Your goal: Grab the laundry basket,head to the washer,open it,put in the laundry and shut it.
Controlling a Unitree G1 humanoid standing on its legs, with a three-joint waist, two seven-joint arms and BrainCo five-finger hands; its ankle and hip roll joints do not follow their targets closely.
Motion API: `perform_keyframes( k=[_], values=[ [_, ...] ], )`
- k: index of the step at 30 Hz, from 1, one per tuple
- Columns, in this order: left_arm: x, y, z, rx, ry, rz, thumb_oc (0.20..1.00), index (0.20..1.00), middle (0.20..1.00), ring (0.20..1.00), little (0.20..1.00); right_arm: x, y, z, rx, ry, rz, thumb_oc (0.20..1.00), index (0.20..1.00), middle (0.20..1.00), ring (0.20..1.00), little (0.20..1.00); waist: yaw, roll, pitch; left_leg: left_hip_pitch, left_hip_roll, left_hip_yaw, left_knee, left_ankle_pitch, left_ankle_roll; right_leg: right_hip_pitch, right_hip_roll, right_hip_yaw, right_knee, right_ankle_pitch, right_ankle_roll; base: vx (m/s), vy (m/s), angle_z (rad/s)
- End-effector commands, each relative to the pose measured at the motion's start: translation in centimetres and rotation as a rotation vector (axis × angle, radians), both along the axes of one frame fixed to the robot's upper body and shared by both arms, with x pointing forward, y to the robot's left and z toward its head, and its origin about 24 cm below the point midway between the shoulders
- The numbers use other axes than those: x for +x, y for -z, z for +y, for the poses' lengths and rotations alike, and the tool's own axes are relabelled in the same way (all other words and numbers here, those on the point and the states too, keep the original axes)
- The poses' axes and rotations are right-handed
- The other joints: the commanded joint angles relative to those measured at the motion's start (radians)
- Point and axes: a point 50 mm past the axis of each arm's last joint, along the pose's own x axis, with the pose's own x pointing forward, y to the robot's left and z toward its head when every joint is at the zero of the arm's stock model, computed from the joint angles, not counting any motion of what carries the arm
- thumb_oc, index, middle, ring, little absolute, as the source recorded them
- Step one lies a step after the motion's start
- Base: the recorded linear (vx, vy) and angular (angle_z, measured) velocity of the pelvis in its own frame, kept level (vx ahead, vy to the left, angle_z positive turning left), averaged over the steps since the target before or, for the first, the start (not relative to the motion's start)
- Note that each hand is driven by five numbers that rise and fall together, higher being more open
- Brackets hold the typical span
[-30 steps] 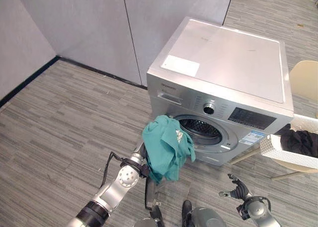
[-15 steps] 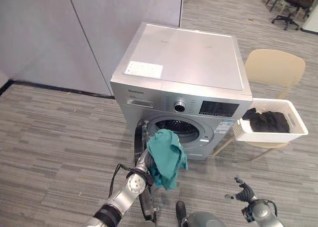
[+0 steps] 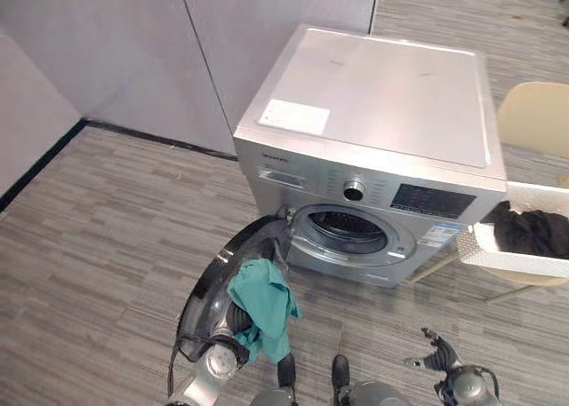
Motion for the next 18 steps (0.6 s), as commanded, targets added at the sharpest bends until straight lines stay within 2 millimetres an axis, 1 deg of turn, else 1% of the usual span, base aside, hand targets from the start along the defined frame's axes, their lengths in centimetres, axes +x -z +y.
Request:
perform_keyframes(
  k=[1,2,3,4,5,7,8,9,11,12,13,15,16,17,18],
  values=[
    [2.7,-3.0,0.1,-0.054,0.003,-0.17,0.2,0.2,0.2,0.2,0.2,0.6,-0.4,0.9,0.022,-0.003,-0.053,1.0,1.0,1.0,1.0,1.0,-0.009,-0.061,0.0,0.045,-0.042,0.056,-0.008,-0.063,-0.015,0.061,-0.016,0.047,-0.051,-0.037,0.094,0.0,0.0,0.0],
    [2.7,-3.1,0.0,-0.062,0.005,-0.175,0.2,0.2,0.2,0.2,0.2,0.8,-0.6,0.9,0.022,-0.011,-0.064,1.0,1.0,1.0,1.0,1.0,-0.007,-0.064,0.005,0.053,-0.041,0.061,-0.008,-0.068,-0.014,0.065,-0.015,0.055,-0.048,-0.04,0.094,0.0,-0.034,0.01],
    [2.9,-3.5,0.1,-0.07,0.003,-0.19,0.2,0.2,0.2,0.2,0.2,1.2,-0.9,0.9,0.021,-0.018,-0.084,1.0,1.0,1.0,1.0,1.0,-0.009,-0.076,0.018,0.048,-0.037,0.078,0.067,-0.095,-0.012,0.066,-0.024,0.064,-0.035,-0.044,0.09,0.0,-0.027,-0.03],
    [2.9,-3.5,0.1,-0.069,0.003,-0.19,0.2,0.2,0.2,0.2,0.2,1.2,-1.0,0.9,0.022,-0.018,-0.084,1.0,1.0,1.0,1.0,1.0,-0.007,-0.076,0.019,0.043,-0.035,0.08,0.078,-0.102,-0.013,0.065,-0.023,0.066,-0.033,-0.044,0.09,-0.04,-0.042,-0.42],
    [3.1,-4.0,0.5,-0.076,-0.015,-0.211,0.2,0.2,0.2,0.2,0.2,1.7,-1.5,0.6,0.013,-0.026,-0.108,1.0,1.0,1.0,1.0,1.0,-0.007,-0.093,0.043,-0.007,-0.028,0.1,0.189,-0.133,-0.011,0.061,-0.027,0.09,-0.018,-0.047,0.082,-0.04,-0.017,-0.74],
    [3.2,-4.2,0.8,-0.09,-0.046,-0.228,0.2,0.2,0.2,0.2,0.2,2.1,-1.9,0.4,0.007,-0.024,-0.128,1.0,1.0,1.0,1.0,1.0,0.009,-0.098,0.054,-0.06,-0.019,0.117,0.251,-0.147,-0.008,0.062,-0.024,0.122,-0.02,-0.051,0.082,0.01,0.032,-1.02],
    [3.2,-4.2,0.8,-0.101,-0.065,-0.23,0.2,0.2,0.2,0.2,0.2,2.4,-2.1,0.1,0.0,-0.018,-0.139,1.0,1.0,1.0,1.0,1.0,0.023,-0.1,0.049,-0.114,-0.025,0.102,0.24,-0.131,-0.008,0.069,-0.025,0.134,-0.023,-0.055,0.087,0.21,0.101,-0.94],
    [3.1,-4.0,1.0,-0.107,-0.087,-0.222,0.2,0.2,0.2,0.2,0.2,2.5,-2.3,-0.1,-0.006,-0.01,-0.148,1.0,1.0,1.0,1.0,1.0,0.03,-0.095,0.037,-0.133,-0.026,0.081,0.187,-0.096,-0.013,0.081,-0.019,0.151,-0.022,-0.069,0.089,0.29,0.114,-0.78],
    [3.2,-4.0,1.2,-0.122,-0.115,-0.22,0.2,0.2,0.2,0.2,0.2,2.6,-2.4,-0.4,-0.014,0.005,-0.151,1.0,1.0,1.0,1.0,1.0,0.04,-0.089,0.039,-0.18,-0.02,0.069,0.168,-0.044,-0.027,0.107,-0.012,0.174,-0.02,-0.09,0.086,0.28,0.137,-0.56],
    [3.2,-3.9,1.3,-0.13,-0.126,-0.215,0.2,0.2,0.2,0.2,0.2,2.6,-2.4,-0.6,-0.019,0.016,-0.145,1.0,1.0,1.0,1.0,1.0,0.051,-0.088,0.039,-0.202,-0.016,0.06,0.172,-0.028,-0.036,0.126,-0.014,0.199,-0.008,-0.111,0.086,0.37,0.262,-0.48],
    [2.7,-3.5,1.4,-0.134,-0.133,-0.197,0.2,0.2,0.2,0.2,0.2,2.4,-2.2,-0.6,-0.019,0.014,-0.133,1.0,1.0,1.0,1.0,1.0,0.053,-0.081,0.023,-0.179,-0.017,0.064,0.163,-0.038,-0.023,0.151,-0.026,0.212,0.005,-0.13,0.096,0.41,0.31,-0.49],
    [2.3,-3.2,1.8,-0.125,-0.139,-0.177,0.2,0.2,0.2,0.2,0.2,2.3,-2.0,-0.3,-0.014,0.012,-0.123,1.0,1.0,1.0,1.0,1.0,0.055,-0.089,0.017,-0.158,-0.019,0.081,0.17,-0.056,-0.007,0.149,-0.046,0.217,0.066,-0.14,0.109,0.3,0.231,-1.07],
    [2.3,-3.4,2.4,-0.104,-0.145,-0.179,0.2,0.2,0.2,0.2,0.2,2.7,-2.1,0.1,-0.006,-0.004,-0.131,1.0,1.0,1.0,1.0,1.0,0.059,-0.099,0.021,-0.135,-0.014,0.104,0.17,-0.076,0.007,0.105,-0.052,0.219,0.163,-0.127,0.138,0.14,0.112,-1.53],
    [2.3,-3.4,2.4,-0.104,-0.145,-0.179,0.2,0.2,0.2,0.2,0.2,2.7,-2.1,0.1,-0.006,-0.004,-0.132,1.0,1.0,1.0,1.0,1.0,0.061,-0.097,0.019,-0.138,-0.011,0.106,0.168,-0.073,0.006,0.1,-0.048,0.222,0.162,-0.123,0.137,0.09,0.068,-1.31],
    [2.5,-3.7,2.8,-0.096,-0.151,-0.191,0.2,0.2,0.2,0.2,0.2,3.2,-2.3,0.4,-0.005,-0.016,-0.142,1.0,1.0,1.0,1.0,1.0,0.059,-0.102,0.032,-0.129,-0.007,0.115,0.177,-0.085,0.012,0.059,-0.052,0.217,0.232,-0.103,0.156,-0.04,0.012,-0.52]
  ],
)
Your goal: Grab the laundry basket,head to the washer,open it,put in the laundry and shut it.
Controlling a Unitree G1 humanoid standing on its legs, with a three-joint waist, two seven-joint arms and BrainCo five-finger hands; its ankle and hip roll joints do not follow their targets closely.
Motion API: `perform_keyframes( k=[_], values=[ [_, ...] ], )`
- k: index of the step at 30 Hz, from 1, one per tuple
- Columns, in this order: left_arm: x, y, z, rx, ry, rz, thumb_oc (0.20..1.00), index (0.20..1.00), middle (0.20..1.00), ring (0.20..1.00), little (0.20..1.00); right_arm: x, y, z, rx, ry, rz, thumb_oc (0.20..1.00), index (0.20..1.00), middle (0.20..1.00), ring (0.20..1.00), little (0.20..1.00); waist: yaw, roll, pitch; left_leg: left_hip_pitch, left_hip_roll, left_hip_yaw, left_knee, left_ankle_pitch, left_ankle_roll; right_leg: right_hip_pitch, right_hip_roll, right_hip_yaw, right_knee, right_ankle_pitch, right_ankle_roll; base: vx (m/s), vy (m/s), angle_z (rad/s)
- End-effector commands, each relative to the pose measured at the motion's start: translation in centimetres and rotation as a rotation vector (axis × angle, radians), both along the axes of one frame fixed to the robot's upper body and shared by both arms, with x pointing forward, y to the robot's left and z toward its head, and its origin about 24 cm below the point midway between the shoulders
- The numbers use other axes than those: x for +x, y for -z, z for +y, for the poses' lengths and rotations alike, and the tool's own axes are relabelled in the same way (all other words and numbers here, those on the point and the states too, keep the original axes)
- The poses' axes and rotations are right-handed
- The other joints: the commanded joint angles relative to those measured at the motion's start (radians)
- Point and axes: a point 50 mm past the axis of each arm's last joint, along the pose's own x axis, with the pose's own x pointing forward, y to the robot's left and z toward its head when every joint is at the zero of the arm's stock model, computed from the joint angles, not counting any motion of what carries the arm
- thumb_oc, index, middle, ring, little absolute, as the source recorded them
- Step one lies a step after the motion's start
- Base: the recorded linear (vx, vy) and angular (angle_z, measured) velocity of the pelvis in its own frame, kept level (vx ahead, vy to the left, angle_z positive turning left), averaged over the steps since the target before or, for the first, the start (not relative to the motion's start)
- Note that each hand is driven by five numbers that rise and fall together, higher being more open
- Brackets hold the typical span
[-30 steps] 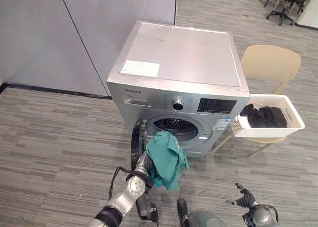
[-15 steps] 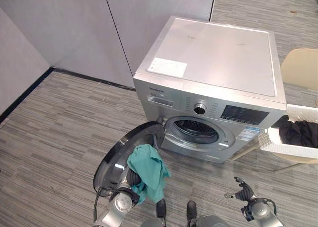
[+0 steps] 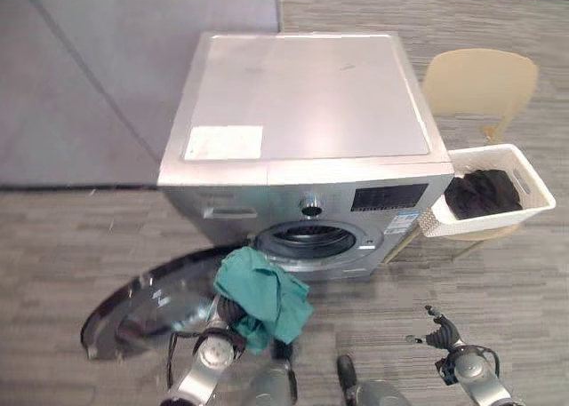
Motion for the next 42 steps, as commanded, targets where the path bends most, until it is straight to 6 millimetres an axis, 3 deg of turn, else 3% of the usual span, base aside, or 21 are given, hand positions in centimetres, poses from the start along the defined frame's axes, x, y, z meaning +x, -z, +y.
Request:
perform_keyframes(
  k=[1,5,9,11,17,18,21,24,25,29,30,33,34,35,36,40,41,42],
  values=[
    [2.1,-3.3,2.2,0.038,-0.036,-0.168,0.2,0.2,0.2,0.2,0.2,2.8,-1.4,2.0,0.031,-0.059,-0.103,1.0,1.0,1.0,1.0,1.0,0.025,-0.072,-0.007,-0.033,0.011,0.044,0.079,-0.061,0.0,-0.059,0.002,-0.113,0.202,0.014,0.122,-0.02,0.013,-0.49],
    [2.5,-3.5,2.3,0.036,-0.047,-0.18,0.2,0.2,0.2,0.2,0.2,3.9,-2.0,2.5,0.026,-0.077,-0.14,1.0,1.0,1.0,1.0,1.0,0.026,-0.065,0.006,0.003,0.016,0.059,0.067,-0.089,0.0,-0.136,-0.038,-0.226,0.119,0.02,0.096,0.05,-0.024,-0.63],
    [3.0,-3.6,0.8,-0.017,-0.008,-0.192,0.2,0.2,0.2,0.2,0.2,3.7,-2.0,2.0,0.03,-0.051,-0.137,1.0,1.0,1.0,1.0,1.0,0.015,-0.072,0.027,-0.028,-0.004,0.032,0.116,-0.104,0.005,-0.11,-0.053,-0.239,0.068,0.027,0.083,-0.06,-0.087,0.42],
    [3.8,-4.2,-0.2,-0.059,0.005,-0.223,0.2,0.2,0.2,0.2,0.2,4.8,-2.9,1.9,0.032,-0.039,-0.195,1.0,1.0,1.0,1.0,1.0,0.01,-0.071,0.068,-0.126,0.006,0.019,0.178,-0.105,0.006,-0.199,-0.043,-0.245,0.124,0.024,0.061,-0.28,-0.162,0.53],
    [5.4,-6.0,-1.5,-0.143,-0.01,-0.32,0.2,0.2,0.2,0.2,0.2,6.7,-5.3,1.5,0.021,-0.014,-0.32,1.0,1.0,1.0,1.0,1.0,0.004,-0.043,0.098,-0.365,0.022,-0.025,0.351,-0.117,0.006,-0.426,-0.043,-0.281,0.296,-0.032,0.021,-0.23,-0.125,0.12],
    [6.3,-7.1,-2.2,-0.194,-0.026,-0.376,0.2,0.2,0.2,0.2,0.2,7.5,-6.5,1.5,0.015,-0.006,-0.384,1.0,1.0,1.0,1.0,1.0,0.002,-0.034,0.116,-0.458,0.036,-0.038,0.466,-0.166,-0.002,-0.521,-0.047,-0.284,0.414,-0.093,0.01,-0.14,-0.128,0.12],
    [7.0,-8.1,-3.0,-0.257,-0.051,-0.427,0.2,0.2,0.2,0.2,0.2,8.3,-7.8,1.6,-0.001,-0.007,-0.45,1.0,1.0,1.0,1.0,1.0,-0.002,-0.025,0.116,-0.584,0.052,-0.047,0.577,-0.186,0.0,-0.65,-0.047,-0.288,0.533,-0.127,-0.008,-0.16,-0.107,0.14],
    [9.7,-11.4,-4.9,-0.402,-0.094,-0.556,0.2,0.2,0.2,0.2,0.2,10.5,-10.4,2.5,0.016,0.015,-0.588,1.0,1.0,1.0,1.0,1.0,-0.018,-0.018,0.119,-0.841,0.079,-0.058,0.805,-0.232,0.003,-0.903,-0.037,-0.279,0.749,-0.19,-0.05,-0.15,-0.054,0.04],
    [9.7,-11.4,-4.9,-0.402,-0.094,-0.556,0.2,0.2,0.2,0.2,0.2,10.5,-10.4,2.5,0.016,0.015,-0.588,1.0,1.0,1.0,1.0,1.0,-0.018,-0.017,0.117,-0.845,0.08,-0.059,0.807,-0.233,0.003,-0.906,-0.037,-0.279,0.751,-0.19,-0.05,-0.08,-0.016,-0.15],
    [12.9,-16.4,-5.1,-0.364,-0.113,-0.73,0.2,0.2,0.2,0.2,0.2,11.8,-12.3,3.3,0.049,0.025,-0.692,1.0,1.0,1.0,1.0,1.0,-0.04,-0.011,0.101,-1.046,0.108,-0.095,1.002,-0.298,0.018,-1.099,-0.035,-0.255,0.914,-0.232,-0.063,-0.03,0.012,-0.18],
    [15.8,-21.6,-4.2,-0.212,-0.1,-0.867,0.2,0.2,0.2,0.2,0.2,11.9,-13.1,3.7,0.094,-0.014,-0.729,1.0,1.0,1.0,1.0,1.0,-0.082,-0.005,0.085,-1.168,0.13,-0.11,1.13,-0.351,0.034,-1.209,-0.031,-0.246,1.024,-0.268,-0.077,0.04,0.05,-0.2],
    [17.7,-26.4,-2.2,-0.059,-0.149,-0.977,0.2,0.2,0.2,0.2,0.2,11.5,-13.2,3.9,0.088,-0.067,-0.735,1.0,1.0,1.0,1.0,1.0,-0.11,0.005,0.058,-1.236,0.13,-0.117,1.174,-0.369,0.039,-1.273,-0.026,-0.24,1.063,-0.279,-0.079,0.04,0.034,-0.24],
    [17.8,-26.6,-2.2,-0.059,-0.148,-0.981,0.2,0.2,0.2,0.2,0.2,11.5,-13.3,3.9,0.09,-0.066,-0.738,1.0,1.0,1.0,1.0,1.0,-0.109,0.004,0.057,-1.242,0.13,-0.118,1.178,-0.369,0.039,-1.279,-0.027,-0.241,1.066,-0.281,-0.079,0.01,0.017,-0.2],
    [18.6,-29.6,-1.2,-0.017,-0.188,-1.026,0.2,0.2,0.2,0.2,0.2,11.7,-13.7,4.3,0.118,-0.073,-0.759,1.0,1.0,1.0,1.0,1.0,-0.123,0.008,0.052,-1.27,0.131,-0.123,1.194,-0.372,0.038,-1.306,-0.024,-0.238,1.081,-0.283,-0.079,0.0,0.0,0.0],
    [19.1,-33.9,1.1,0.13,-0.228,-1.089,0.2,0.2,0.2,0.2,0.2,11.7,-14.1,4.5,0.128,-0.119,-0.773,1.0,1.0,1.0,1.0,1.0,-0.144,0.016,0.046,-1.313,0.132,-0.126,1.221,-0.376,0.037,-1.345,-0.016,-0.232,1.102,-0.278,-0.076,0.0,0.018,0.22],
    [18.5,-39.6,2.5,0.318,-0.251,-1.195,0.2,0.2,0.2,0.2,0.2,11.6,-15.4,4.3,0.132,-0.16,-0.822,1.0,1.0,1.0,1.0,1.0,-0.158,0.017,0.055,-1.367,0.14,-0.13,1.261,-0.392,0.042,-1.389,-0.001,-0.225,1.117,-0.267,-0.06,0.0,0.006,-0.08],
    [18.0,-41.6,3.5,0.504,-0.251,-1.198,1.0,1.0,1.0,1.0,1.0,11.6,-15.9,4.0,0.126,-0.175,-0.838,1.0,1.0,1.0,1.0,1.0,-0.163,0.021,0.062,-1.396,0.142,-0.139,1.286,-0.395,0.045,-1.41,0.005,-0.224,1.126,-0.258,-0.053,0.01,0.009,-0.22],
    [17.9,-42.0,3.7,0.575,-0.239,-1.191,1.0,1.0,1.0,1.0,1.0,11.5,-16.0,4.0,0.126,-0.188,-0.842,1.0,1.0,1.0,1.0,1.0,-0.164,0.02,0.064,-1.405,0.143,-0.141,1.293,-0.396,0.046,-1.416,0.007,-0.225,1.128,-0.256,-0.049,0.01,0.013,-0.17]
  ],
)
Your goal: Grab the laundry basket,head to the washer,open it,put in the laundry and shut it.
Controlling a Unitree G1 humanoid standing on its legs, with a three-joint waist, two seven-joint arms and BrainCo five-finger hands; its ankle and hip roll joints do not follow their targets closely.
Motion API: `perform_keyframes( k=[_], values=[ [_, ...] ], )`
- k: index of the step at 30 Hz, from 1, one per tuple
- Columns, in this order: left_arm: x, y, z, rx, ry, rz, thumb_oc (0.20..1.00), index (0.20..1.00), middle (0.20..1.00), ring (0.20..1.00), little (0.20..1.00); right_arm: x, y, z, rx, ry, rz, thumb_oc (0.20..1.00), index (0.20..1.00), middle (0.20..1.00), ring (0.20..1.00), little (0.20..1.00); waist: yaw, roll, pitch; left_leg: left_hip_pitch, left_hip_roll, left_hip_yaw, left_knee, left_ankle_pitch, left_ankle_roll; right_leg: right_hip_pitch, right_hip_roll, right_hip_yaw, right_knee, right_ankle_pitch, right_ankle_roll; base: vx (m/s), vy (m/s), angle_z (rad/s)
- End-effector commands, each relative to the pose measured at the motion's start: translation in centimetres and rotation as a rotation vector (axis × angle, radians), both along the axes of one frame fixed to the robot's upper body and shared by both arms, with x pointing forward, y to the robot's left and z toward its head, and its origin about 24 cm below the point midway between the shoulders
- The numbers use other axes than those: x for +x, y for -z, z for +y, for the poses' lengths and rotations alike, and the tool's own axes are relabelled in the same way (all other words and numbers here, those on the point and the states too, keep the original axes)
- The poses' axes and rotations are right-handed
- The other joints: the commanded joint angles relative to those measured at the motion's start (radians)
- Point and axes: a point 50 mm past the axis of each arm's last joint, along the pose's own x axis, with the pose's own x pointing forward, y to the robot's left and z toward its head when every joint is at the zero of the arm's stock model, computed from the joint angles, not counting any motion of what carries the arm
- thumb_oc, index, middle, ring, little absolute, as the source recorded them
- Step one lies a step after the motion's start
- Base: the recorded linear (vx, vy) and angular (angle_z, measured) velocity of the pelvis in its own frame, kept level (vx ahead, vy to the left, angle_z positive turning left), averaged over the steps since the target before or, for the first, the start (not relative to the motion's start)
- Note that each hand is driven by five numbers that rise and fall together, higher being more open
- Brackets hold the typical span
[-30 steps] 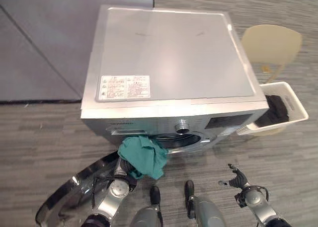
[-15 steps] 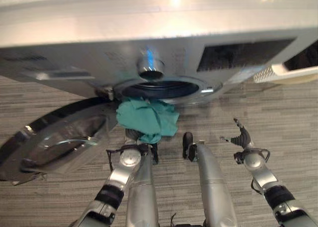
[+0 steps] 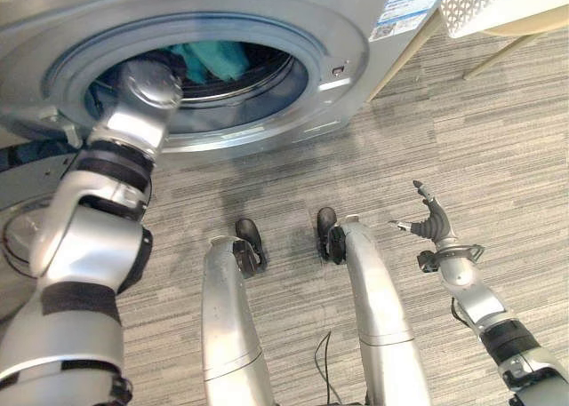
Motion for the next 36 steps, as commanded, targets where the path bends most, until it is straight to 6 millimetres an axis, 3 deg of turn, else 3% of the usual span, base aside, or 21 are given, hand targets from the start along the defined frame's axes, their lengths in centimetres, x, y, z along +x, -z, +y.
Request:
perform_keyframes(
  k=[1,2,10,15,19,21,22,23,24,25,26,27,28,29,30,31,32,33,36],
  values=[
    [-0.2,-0.4,0.2,0.198,-0.096,0.003,1.0,1.0,1.0,1.0,1.0,-1.2,-0.4,0.4,0.061,-0.052,-0.049,1.0,1.0,1.0,1.0,1.0,-0.028,0.017,-0.077,-0.053,-0.007,-0.025,0.012,-0.022,0.051,0.06,-0.012,0.033,-0.111,-0.013,0.04,0.03,0.001,-0.09],
    [-0.3,-1.1,0.6,0.311,-0.168,0.04,1.0,1.0,1.0,1.0,1.0,-1.4,-0.3,0.1,0.052,-0.058,-0.043,1.0,1.0,1.0,1.0,1.0,-0.027,0.02,-0.075,-0.067,-0.006,-0.032,0.028,-0.025,0.055,0.051,-0.009,0.029,-0.105,-0.012,0.042,0.02,-0.005,-0.08],
    [1.3,0.2,-0.2,0.549,-0.233,0.326,1.0,1.0,1.0,1.0,1.0,-1.5,0.1,-0.4,0.017,-0.087,0.009,1.0,1.0,1.0,1.0,1.0,-0.015,0.016,-0.093,-0.068,-0.023,-0.044,0.031,-0.03,0.055,0.052,-0.011,0.016,-0.101,-0.015,0.045,0.01,-0.026,0.0],
    [1.6,1.3,-1.5,0.479,-0.123,0.282,1.0,1.0,1.0,1.0,1.0,-1.7,0.5,-0.4,0.026,-0.097,0.023,1.0,1.0,1.0,1.0,1.0,-0.009,0.01,-0.111,-0.067,-0.035,-0.047,0.01,-0.022,0.049,0.052,-0.014,0.009,-0.113,-0.016,0.042,0.0,-0.032,0.08],
    [1.5,3.6,-2.4,0.383,-0.012,0.225,1.0,1.0,1.0,1.0,1.0,-2.0,1.2,-0.1,0.044,-0.088,0.041,1.0,1.0,1.0,1.0,1.0,-0.001,0.011,-0.127,-0.045,-0.046,-0.049,-0.042,-0.005,0.041,0.075,-0.026,0.004,-0.148,-0.012,0.04,-0.03,-0.03,0.15],
    [1.3,7.4,-3.1,0.198,0.131,0.234,1.0,1.0,1.0,1.0,1.0,-2.1,2.0,0.2,0.058,-0.066,0.066,1.0,1.0,1.0,1.0,1.0,0.016,0.008,-0.134,0.004,-0.049,-0.042,-0.097,0.011,0.035,0.119,-0.034,-0.001,-0.19,-0.008,0.038,-0.04,-0.034,0.11],
    [1.3,7.7,-3.0,0.193,0.13,0.238,1.0,1.0,1.0,1.0,1.0,-2.2,2.1,0.2,0.054,-0.067,0.07,1.0,1.0,1.0,1.0,1.0,0.013,0.011,-0.135,0.01,-0.049,-0.041,-0.101,0.012,0.035,0.125,-0.034,-0.001,-0.194,-0.006,0.037,-0.05,-0.031,0.1],
    [1.0,11.5,-3.4,0.039,0.22,0.287,1.0,1.0,1.0,1.0,1.0,-2.1,2.7,0.3,0.059,-0.033,0.095,1.0,1.0,1.0,1.0,1.0,0.028,0.008,-0.142,0.054,-0.051,-0.037,-0.151,0.026,0.029,0.166,-0.036,-0.004,-0.239,0.0,0.038,-0.05,-0.015,0.13],
    [0.9,11.7,-3.3,0.035,0.218,0.291,1.0,1.0,1.0,1.0,1.0,-2.2,2.8,0.2,0.056,-0.035,0.098,1.0,1.0,1.0,1.0,1.0,0.025,0.01,-0.141,0.062,-0.051,-0.036,-0.158,0.028,0.029,0.174,-0.036,-0.003,-0.245,0.002,0.038,-0.06,-0.024,0.11],
    [0.5,13.7,-3.6,-0.035,0.256,0.318,1.0,1.0,1.0,1.0,1.0,-2.2,3.2,0.2,0.054,-0.019,0.114,1.0,1.0,1.0,1.0,1.0,0.031,0.01,-0.142,0.093,-0.051,-0.03,-0.19,0.038,0.024,0.2,-0.038,-0.005,-0.269,0.007,0.038,-0.07,-0.023,0.16],
    [-0.8,18.1,-4.1,-0.166,0.326,0.386,1.0,1.0,1.0,1.0,1.0,-2.3,3.8,-0.2,0.054,0.027,0.144,1.0,1.0,1.0,1.0,1.0,0.046,0.009,-0.143,0.18,-0.052,-0.015,-0.269,0.059,0.012,0.274,-0.044,-0.008,-0.337,0.019,0.041,-0.07,-0.022,0.07],
    [-0.8,18.1,-4.0,-0.167,0.326,0.386,1.0,1.0,1.0,1.0,1.0,-2.3,3.8,-0.2,0.053,0.027,0.145,1.0,1.0,1.0,1.0,1.0,0.045,0.009,-0.142,0.182,-0.052,-0.015,-0.271,0.06,0.012,0.276,-0.044,-0.008,-0.338,0.02,0.041,-0.08,-0.035,0.09],
    [-2.6,22.6,-4.4,-0.27,0.369,0.471,1.0,1.0,1.0,1.0,1.0,-2.4,4.4,-0.6,0.048,0.067,0.169,1.0,1.0,1.0,1.0,1.0,0.06,0.008,-0.137,0.279,-0.053,-0.003,-0.359,0.086,0.0,0.357,-0.05,-0.011,-0.411,0.036,0.048,-0.03,-0.023,0.08],
    [-2.6,22.6,-4.4,-0.27,0.369,0.472,1.0,1.0,1.0,1.0,1.0,-2.4,4.4,-0.6,0.047,0.066,0.169,1.0,1.0,1.0,1.0,1.0,0.059,0.007,-0.135,0.282,-0.053,-0.003,-0.361,0.086,0.0,0.359,-0.05,-0.01,-0.412,0.037,0.048,-0.05,-0.035,0.13],
    [-4.5,26.1,-4.4,-0.388,0.401,0.536,1.0,1.0,1.0,1.0,1.0,-2.9,5.1,-1.2,0.049,0.098,0.204,1.0,1.0,1.0,1.0,1.0,0.07,0.007,-0.128,0.384,-0.055,0.007,-0.45,0.109,-0.007,0.444,-0.056,-0.018,-0.477,0.055,0.056,-0.02,-0.013,0.16],
    [-4.5,26.1,-4.4,-0.388,0.4,0.536,1.0,1.0,1.0,1.0,1.0,-2.9,5.1,-1.2,0.049,0.098,0.204,1.0,1.0,1.0,1.0,1.0,0.07,0.007,-0.127,0.386,-0.055,0.007,-0.451,0.11,-0.007,0.446,-0.056,-0.018,-0.478,0.055,0.056,0.01,-0.018,0.13],
    [-6.9,29.7,-3.7,-0.467,0.392,0.626,1.0,1.0,1.0,1.0,1.0,-3.7,6.1,-2.1,0.044,0.134,0.256,1.0,1.0,1.0,1.0,1.0,0.081,0.011,-0.129,0.499,-0.063,0.017,-0.556,0.139,-0.013,0.54,-0.056,-0.023,-0.55,0.074,0.066,0.02,-0.006,0.13],
    [-7.0,29.7,-3.7,-0.468,0.392,0.628,1.0,1.0,1.0,1.0,1.0,-3.8,6.2,-2.1,0.043,0.133,0.258,1.0,1.0,1.0,1.0,1.0,0.08,0.01,-0.125,0.51,-0.064,0.019,-0.562,0.142,-0.013,0.549,-0.057,-0.022,-0.556,0.076,0.066,0.04,-0.025,0.11],
    [-12.1,35.9,-2.4,-0.631,0.338,0.803,1.0,1.0,1.0,1.0,1.0,-5.8,8.6,-3.0,0.04,0.169,0.378,1.0,1.0,1.0,1.0,1.0,0.096,0.003,-0.119,0.786,-0.086,0.039,-0.789,0.208,-0.02,0.808,-0.058,-0.033,-0.754,0.127,0.087,0.12,-0.009,0.1]
  ],
)
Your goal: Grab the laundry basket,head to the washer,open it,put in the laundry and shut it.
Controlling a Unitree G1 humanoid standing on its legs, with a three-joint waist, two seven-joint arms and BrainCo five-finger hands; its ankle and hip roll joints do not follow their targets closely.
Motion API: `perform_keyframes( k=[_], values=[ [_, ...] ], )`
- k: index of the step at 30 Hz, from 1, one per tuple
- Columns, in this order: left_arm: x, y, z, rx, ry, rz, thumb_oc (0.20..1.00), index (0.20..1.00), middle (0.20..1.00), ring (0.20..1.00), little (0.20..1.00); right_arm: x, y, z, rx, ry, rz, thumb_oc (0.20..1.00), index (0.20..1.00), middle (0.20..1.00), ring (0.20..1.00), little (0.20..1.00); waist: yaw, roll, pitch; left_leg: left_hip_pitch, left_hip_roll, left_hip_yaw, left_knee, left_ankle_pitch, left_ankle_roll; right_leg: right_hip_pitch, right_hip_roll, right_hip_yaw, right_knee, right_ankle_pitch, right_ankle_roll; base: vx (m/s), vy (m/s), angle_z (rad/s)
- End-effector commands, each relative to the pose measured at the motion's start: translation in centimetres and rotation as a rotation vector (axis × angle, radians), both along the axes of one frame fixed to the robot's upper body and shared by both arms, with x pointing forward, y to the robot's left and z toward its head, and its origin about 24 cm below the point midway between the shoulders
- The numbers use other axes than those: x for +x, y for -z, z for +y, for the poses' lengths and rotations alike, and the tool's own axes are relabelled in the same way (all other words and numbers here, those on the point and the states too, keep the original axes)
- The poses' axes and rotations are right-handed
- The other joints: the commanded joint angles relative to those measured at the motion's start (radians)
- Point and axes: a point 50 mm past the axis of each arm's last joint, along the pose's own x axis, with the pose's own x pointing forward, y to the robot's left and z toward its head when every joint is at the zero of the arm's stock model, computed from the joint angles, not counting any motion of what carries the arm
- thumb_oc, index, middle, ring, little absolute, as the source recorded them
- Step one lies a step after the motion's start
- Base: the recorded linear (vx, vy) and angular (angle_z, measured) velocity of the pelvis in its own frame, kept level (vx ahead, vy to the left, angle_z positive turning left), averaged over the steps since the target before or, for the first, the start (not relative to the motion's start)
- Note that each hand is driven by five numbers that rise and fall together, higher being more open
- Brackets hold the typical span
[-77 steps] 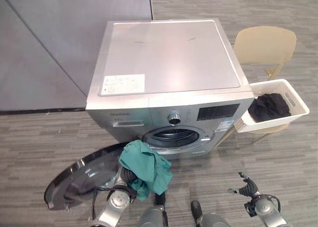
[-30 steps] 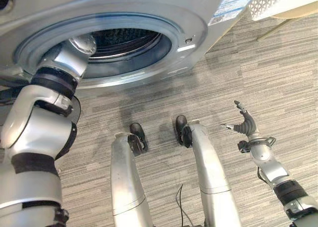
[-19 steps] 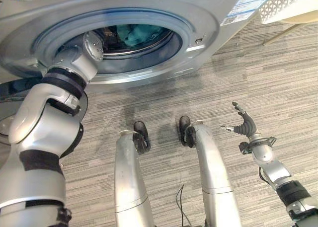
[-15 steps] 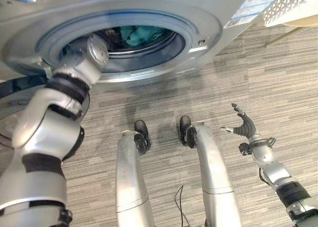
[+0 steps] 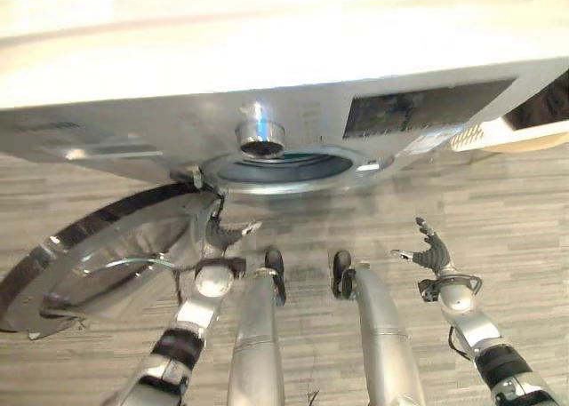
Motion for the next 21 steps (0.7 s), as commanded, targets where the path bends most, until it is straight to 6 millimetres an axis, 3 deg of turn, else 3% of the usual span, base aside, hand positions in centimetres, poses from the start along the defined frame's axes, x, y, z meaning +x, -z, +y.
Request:
perform_keyframes(
  k=[1,2,3,4,7,10,11,14,17,21],
  values=[
    [-1.8,1.9,0.3,-0.07,0.005,0.042,1.0,1.0,1.0,1.0,1.0,-2.9,2.1,-1.8,-0.049,0.027,0.099,1.0,1.0,1.0,1.0,1.0,-0.01,0.018,-0.049,0.196,0.015,0.007,-0.216,0.083,0.009,0.233,0.016,-0.006,-0.279,0.096,0.056,0.1,-0.003,-0.08],
    [-2.7,2.9,0.4,-0.095,-0.004,0.084,1.0,1.0,1.0,1.0,1.0,-3.3,2.7,-1.9,-0.05,0.029,0.129,1.0,1.0,1.0,1.0,1.0,-0.006,0.016,-0.048,0.256,0.009,0.008,-0.258,0.093,0.01,0.296,0.016,-0.009,-0.33,0.106,0.062,0.06,0.003,-0.16],
    [-3.9,4.1,0.9,-0.097,-0.022,0.138,1.0,1.0,1.0,1.0,1.0,-3.9,3.4,-2.1,-0.051,0.038,0.161,1.0,1.0,1.0,1.0,1.0,-0.004,0.013,-0.053,0.325,0.006,0.017,-0.336,0.141,0.015,0.361,0.019,-0.013,-0.405,0.157,0.069,0.23,0.026,-0.14],
    [-6.1,6.2,1.4,-0.077,-0.02,0.242,1.0,1.0,1.0,1.0,1.0,-4.9,4.5,-2.4,-0.053,0.04,0.221,1.0,1.0,1.0,1.0,1.0,-0.002,0.011,-0.067,0.45,-0.006,0.03,-0.433,0.162,0.014,0.484,0.026,-0.006,-0.508,0.185,0.083,0.26,0.052,-0.12],
    [-8.3,7.9,1.9,-0.04,-0.009,0.345,1.0,1.0,1.0,1.0,1.0,-6.4,5.8,-3.0,-0.039,0.068,0.284,1.0,1.0,1.0,1.0,1.0,-0.009,0.009,-0.097,0.609,-0.011,0.042,-0.555,0.185,0.005,0.644,0.033,0.009,-0.642,0.225,0.103,0.26,0.055,-0.22],
    [-9.2,8.6,2.1,0.004,0.011,0.392,1.0,1.0,1.0,1.0,1.0,-7.0,6.3,-3.1,-0.027,0.075,0.309,1.0,1.0,1.0,1.0,1.0,-0.008,0.006,-0.121,0.682,-0.021,0.038,-0.61,0.198,0.003,0.719,0.037,0.022,-0.721,0.253,0.112,0.15,0.06,-0.06],
    [-9.9,9.2,2.2,0.035,0.024,0.429,1.0,1.0,1.0,1.0,1.0,-7.4,6.7,-3.3,-0.011,0.09,0.321,1.0,1.0,1.0,1.0,1.0,-0.003,0.002,-0.137,0.733,-0.046,-0.009,-0.638,0.193,-0.001,0.776,0.035,0.043,-0.774,0.271,0.119,0.17,0.083,-0.19],
    [-10.1,9.5,2.0,0.048,0.043,0.447,1.0,1.0,1.0,1.0,1.0,-7.7,6.8,-3.5,0.006,0.108,0.322,1.0,1.0,1.0,1.0,1.0,-0.005,0.002,-0.158,0.775,-0.068,-0.054,-0.677,0.187,0.002,0.819,0.031,0.058,-0.824,0.29,0.133,0.19,0.116,-0.36],
    [-11.4,10.5,1.7,0.054,0.07,0.512,1.0,1.0,1.0,1.0,1.0,-8.7,7.6,-3.6,0.041,0.14,0.364,1.0,1.0,1.0,1.0,1.0,-0.023,0.01,-0.198,0.859,-0.073,-0.001,-0.747,0.177,0.017,0.869,0.03,0.106,-0.865,0.311,0.148,0.15,0.131,-0.29],
    [-11.0,10.4,1.5,0.073,0.093,0.511,1.0,1.0,1.0,1.0,1.0,-9.1,8.1,-3.2,0.067,0.155,0.388,1.0,1.0,1.0,1.0,1.0,-0.04,0.009,-0.185,0.892,-0.072,0.087,-0.766,0.159,0.033,0.838,0.048,0.181,-0.831,0.321,0.17,0.01,0.13,-0.77]
  ],
)
